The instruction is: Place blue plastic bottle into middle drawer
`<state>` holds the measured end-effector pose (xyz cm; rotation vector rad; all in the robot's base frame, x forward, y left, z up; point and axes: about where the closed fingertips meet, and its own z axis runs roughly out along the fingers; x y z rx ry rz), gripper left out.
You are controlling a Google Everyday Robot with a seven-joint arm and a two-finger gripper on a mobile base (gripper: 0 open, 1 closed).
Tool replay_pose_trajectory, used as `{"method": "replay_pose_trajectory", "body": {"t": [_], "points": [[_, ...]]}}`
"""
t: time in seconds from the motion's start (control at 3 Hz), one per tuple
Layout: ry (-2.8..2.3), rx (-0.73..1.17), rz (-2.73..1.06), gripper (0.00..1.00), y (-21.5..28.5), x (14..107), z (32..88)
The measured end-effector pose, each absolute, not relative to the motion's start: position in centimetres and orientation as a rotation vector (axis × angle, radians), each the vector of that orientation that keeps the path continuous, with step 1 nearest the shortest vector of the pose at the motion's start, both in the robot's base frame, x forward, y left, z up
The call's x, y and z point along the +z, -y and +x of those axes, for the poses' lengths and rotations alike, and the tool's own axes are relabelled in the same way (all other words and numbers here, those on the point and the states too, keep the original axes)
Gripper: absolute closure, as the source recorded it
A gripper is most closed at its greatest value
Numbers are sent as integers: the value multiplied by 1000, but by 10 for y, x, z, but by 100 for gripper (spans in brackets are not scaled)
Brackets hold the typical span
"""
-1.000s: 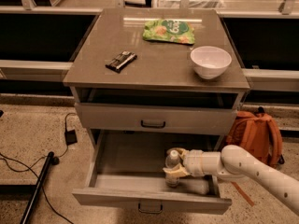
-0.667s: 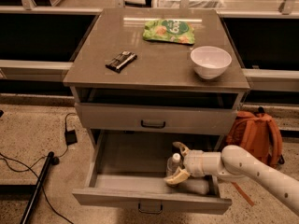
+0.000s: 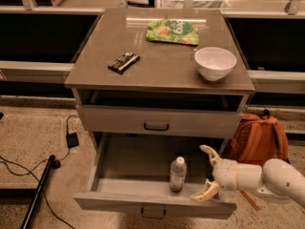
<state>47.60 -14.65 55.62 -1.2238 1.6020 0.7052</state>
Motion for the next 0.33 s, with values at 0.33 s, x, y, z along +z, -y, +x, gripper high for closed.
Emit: {"method": "replay_pose_trajectory", "body": {"t": [0.33], "points": [[-1603, 699, -1221, 0, 147, 553, 479]]}}
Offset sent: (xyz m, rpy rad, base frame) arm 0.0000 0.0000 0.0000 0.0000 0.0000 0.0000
